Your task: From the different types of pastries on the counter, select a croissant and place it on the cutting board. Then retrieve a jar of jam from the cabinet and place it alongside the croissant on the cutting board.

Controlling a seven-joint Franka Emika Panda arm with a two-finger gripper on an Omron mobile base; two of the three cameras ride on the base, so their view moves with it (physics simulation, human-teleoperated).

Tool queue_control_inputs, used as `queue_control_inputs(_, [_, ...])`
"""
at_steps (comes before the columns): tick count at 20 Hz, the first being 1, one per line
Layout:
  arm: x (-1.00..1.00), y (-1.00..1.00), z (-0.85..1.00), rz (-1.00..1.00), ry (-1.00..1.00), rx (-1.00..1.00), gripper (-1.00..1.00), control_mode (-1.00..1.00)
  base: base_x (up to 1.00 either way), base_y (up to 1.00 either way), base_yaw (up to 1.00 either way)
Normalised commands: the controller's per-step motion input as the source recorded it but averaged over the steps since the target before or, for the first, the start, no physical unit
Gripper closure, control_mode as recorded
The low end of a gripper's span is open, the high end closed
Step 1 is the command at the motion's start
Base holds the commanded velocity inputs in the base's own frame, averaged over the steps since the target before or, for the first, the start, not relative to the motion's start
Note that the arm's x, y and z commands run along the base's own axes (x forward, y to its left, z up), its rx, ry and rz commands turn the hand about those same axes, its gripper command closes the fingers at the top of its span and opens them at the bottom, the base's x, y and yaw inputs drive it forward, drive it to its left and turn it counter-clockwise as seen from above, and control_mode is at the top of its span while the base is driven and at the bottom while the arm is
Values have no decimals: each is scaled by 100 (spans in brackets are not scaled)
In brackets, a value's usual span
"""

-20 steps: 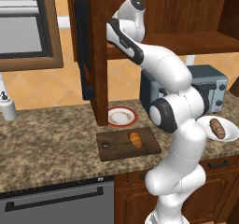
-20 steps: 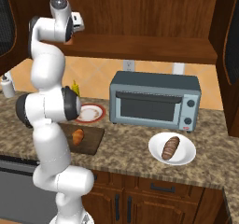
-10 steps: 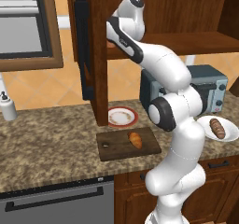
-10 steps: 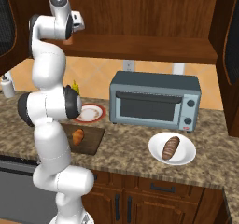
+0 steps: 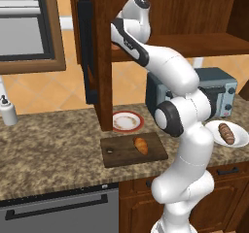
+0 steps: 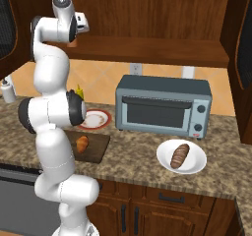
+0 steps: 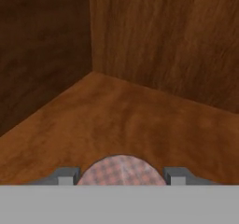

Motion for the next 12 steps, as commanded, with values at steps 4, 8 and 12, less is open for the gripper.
queue_control_inputs(4, [0, -8, 0, 0, 0, 7, 100, -100, 0, 0, 0])
queue_control_inputs(8, [-59, -25, 0, 0, 0, 6, 100, -100, 0, 0, 0])
queue_control_inputs(12, [-100, -34, 0, 4, 0, 1, 100, -100, 0, 0, 0])
